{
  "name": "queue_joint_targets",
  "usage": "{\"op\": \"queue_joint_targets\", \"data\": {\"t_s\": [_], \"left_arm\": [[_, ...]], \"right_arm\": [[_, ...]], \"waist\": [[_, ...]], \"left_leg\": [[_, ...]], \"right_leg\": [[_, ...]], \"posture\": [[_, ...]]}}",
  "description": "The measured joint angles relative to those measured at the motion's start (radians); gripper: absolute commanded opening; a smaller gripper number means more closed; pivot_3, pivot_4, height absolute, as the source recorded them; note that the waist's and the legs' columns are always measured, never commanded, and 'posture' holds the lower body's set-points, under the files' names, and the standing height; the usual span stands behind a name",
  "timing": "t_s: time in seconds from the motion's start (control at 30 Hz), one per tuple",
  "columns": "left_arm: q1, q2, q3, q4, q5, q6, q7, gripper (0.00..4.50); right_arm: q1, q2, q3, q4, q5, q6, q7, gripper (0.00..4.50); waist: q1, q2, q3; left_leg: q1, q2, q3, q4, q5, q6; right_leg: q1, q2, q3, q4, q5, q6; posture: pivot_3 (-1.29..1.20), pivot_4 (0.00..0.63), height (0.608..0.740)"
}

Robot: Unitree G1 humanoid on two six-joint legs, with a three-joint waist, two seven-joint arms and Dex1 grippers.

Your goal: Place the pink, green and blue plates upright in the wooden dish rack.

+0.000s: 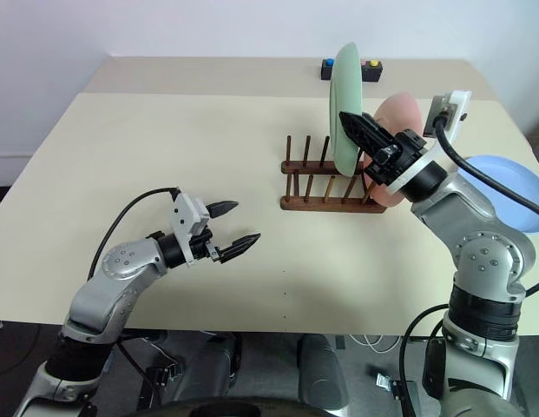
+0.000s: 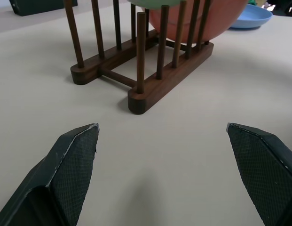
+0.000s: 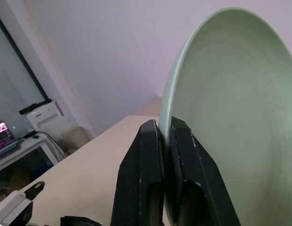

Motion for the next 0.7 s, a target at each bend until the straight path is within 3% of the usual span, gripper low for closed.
{"op": "queue_joint_targets", "data": {"t_s": [0.3,0.33,0.37,0.5,0.53,0.6,0.7], "left_arm": [[0.000,0.000,-0.001,0.000,0.004,-0.015,0.000,4.46],[0.000,0.000,-0.001,0.000,0.004,-0.015,0.000,4.50],[0.000,0.000,-0.002,0.000,0.004,-0.015,0.001,4.50],[0.000,0.000,-0.002,0.000,0.007,-0.016,0.001,4.50],[0.000,0.000,-0.002,0.000,0.009,-0.016,0.001,4.50],[0.000,0.000,-0.002,0.000,0.011,-0.016,0.001,4.50],[0.000,0.000,-0.002,0.000,0.012,-0.017,0.002,4.50]], "right_arm": [[0.009,0.000,0.000,0.000,0.017,0.007,-0.008,0.00],[0.009,0.000,0.000,0.000,0.020,0.007,-0.008,0.68],[0.009,0.000,0.000,0.000,0.021,0.007,-0.008,0.89],[0.009,0.000,0.000,0.000,0.020,0.007,-0.008,2.91],[0.009,-0.001,0.000,0.001,0.018,0.007,-0.009,3.60],[0.009,-0.002,0.002,0.001,0.007,0.004,-0.009,4.43],[0.009,-0.005,0.003,0.002,-0.010,0.002,-0.009,4.43]], "waist": [[0.000,0.000,0.000],[0.000,0.000,0.000],[0.000,0.000,0.000],[0.000,0.000,0.000],[0.000,0.000,0.000],[0.000,0.000,0.000],[0.000,0.000,0.000]], "left_leg": [[0.000,0.000,0.000,0.000,0.000,0.000],[0.000,0.000,0.000,0.000,0.000,0.000],[0.000,0.000,0.000,0.000,0.000,0.000],[0.000,0.000,0.000,0.000,0.000,0.000],[0.000,0.000,0.000,0.000,0.000,0.000],[0.000,0.000,0.000,0.000,0.000,0.000],[0.000,0.000,0.000,0.000,0.000,0.000]], "right_leg": [[0.000,0.000,0.000,0.000,0.000,0.000],[0.000,0.000,0.000,0.000,0.000,0.000],[0.000,0.000,0.000,0.000,0.000,0.000],[0.000,0.000,0.000,0.000,0.000,0.000],[0.000,0.000,0.000,0.000,0.000,0.000],[0.000,0.000,0.000,0.000,0.000,0.000],[0.000,0.000,0.000,0.000,-0.001,-0.001]], "posture": [[0.00,0.150,0.734],[0.00,0.150,0.734],[0.00,0.150,0.734],[0.00,0.150,0.734],[0.00,0.150,0.734],[0.00,0.150,0.734],[0.00,0.150,0.734]]}}
